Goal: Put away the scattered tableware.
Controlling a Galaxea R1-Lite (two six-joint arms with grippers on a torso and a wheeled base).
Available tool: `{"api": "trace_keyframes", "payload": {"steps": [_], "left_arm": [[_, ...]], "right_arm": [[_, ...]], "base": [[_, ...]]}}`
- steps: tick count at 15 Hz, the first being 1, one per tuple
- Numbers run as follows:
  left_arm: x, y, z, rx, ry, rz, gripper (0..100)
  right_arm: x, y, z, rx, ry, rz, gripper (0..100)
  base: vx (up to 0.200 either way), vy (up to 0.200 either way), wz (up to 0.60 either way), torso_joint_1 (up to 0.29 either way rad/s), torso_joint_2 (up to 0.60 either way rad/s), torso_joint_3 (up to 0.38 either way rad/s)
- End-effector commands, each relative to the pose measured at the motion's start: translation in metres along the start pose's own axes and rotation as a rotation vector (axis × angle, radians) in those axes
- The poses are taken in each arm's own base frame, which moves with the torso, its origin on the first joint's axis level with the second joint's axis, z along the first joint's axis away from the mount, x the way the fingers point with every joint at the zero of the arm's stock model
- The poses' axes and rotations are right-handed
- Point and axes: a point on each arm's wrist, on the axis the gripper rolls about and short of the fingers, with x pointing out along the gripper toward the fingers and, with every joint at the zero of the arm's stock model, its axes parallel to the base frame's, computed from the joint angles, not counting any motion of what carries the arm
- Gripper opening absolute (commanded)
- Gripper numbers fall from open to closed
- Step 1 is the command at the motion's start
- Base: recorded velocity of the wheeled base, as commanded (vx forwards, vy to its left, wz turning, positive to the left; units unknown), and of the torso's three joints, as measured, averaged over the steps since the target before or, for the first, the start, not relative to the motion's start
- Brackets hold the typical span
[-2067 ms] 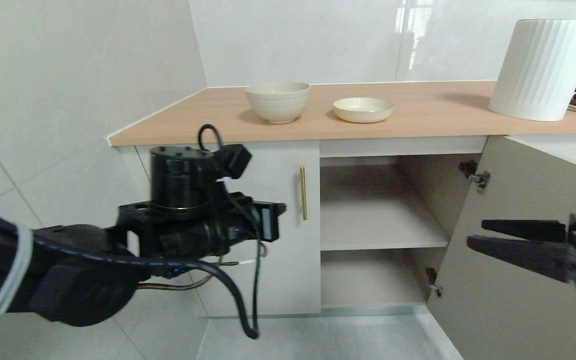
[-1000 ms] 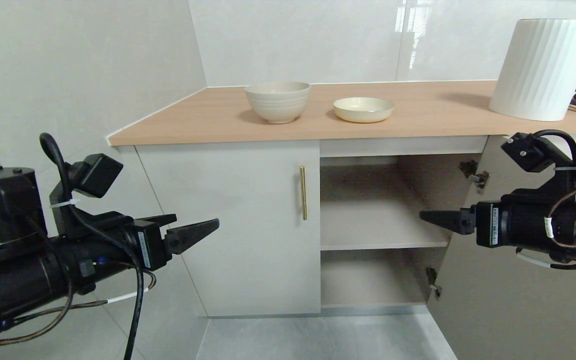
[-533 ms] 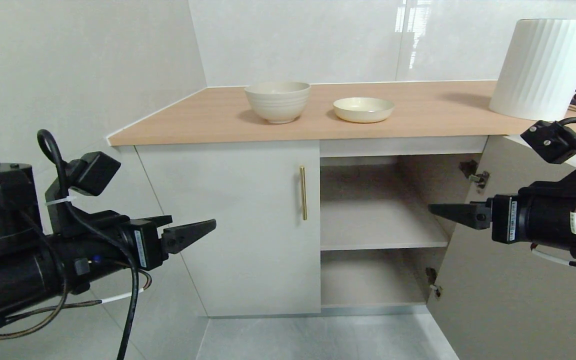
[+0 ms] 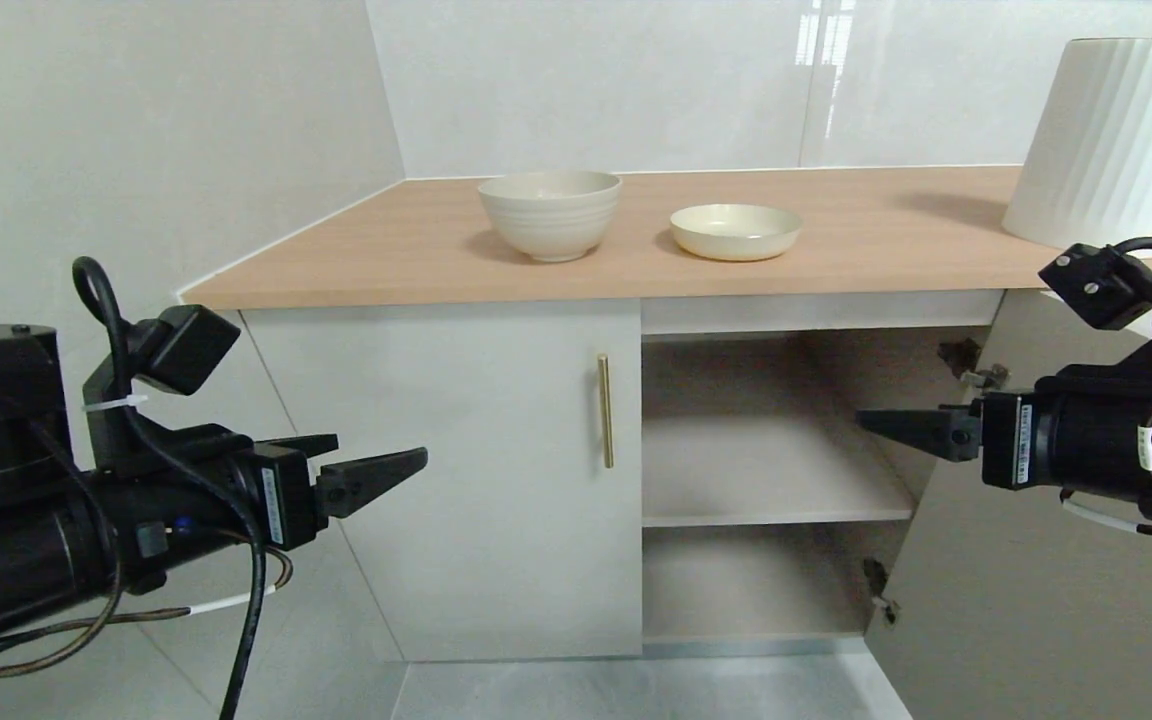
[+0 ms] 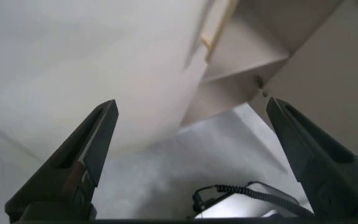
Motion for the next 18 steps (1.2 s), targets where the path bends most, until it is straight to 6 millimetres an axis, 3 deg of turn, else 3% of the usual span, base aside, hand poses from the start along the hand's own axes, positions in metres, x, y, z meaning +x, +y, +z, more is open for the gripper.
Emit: {"api": "trace_keyframes", "payload": {"steps": [1,4,14,18], "left_arm": [[0.001,0.000,0.000,-0.002,0.004,0.000,100],[-0.001,0.000,0.000,0.002,-0.007,-0.002,100],[-0.007,-0.002,0.003,0.001,-0.028,-0.003,100],[-0.006,-0.002,0.003,0.000,-0.025,-0.003,100]], "right_arm": [[0.000,0.000,0.000,-0.001,0.000,0.002,100],[-0.004,0.001,-0.001,-0.001,-0.003,0.013,100],[-0.007,-0.002,-0.016,-0.087,-0.072,0.032,100],[-0.007,-0.002,-0.016,-0.089,-0.075,0.033,100]], "base": [[0.200,0.000,0.00,0.002,0.00,-0.002],[0.200,0.000,0.00,0.002,0.00,0.007],[0.000,0.000,0.00,0.000,0.00,0.000],[0.000,0.000,0.00,0.051,-0.24,-0.239]]}}
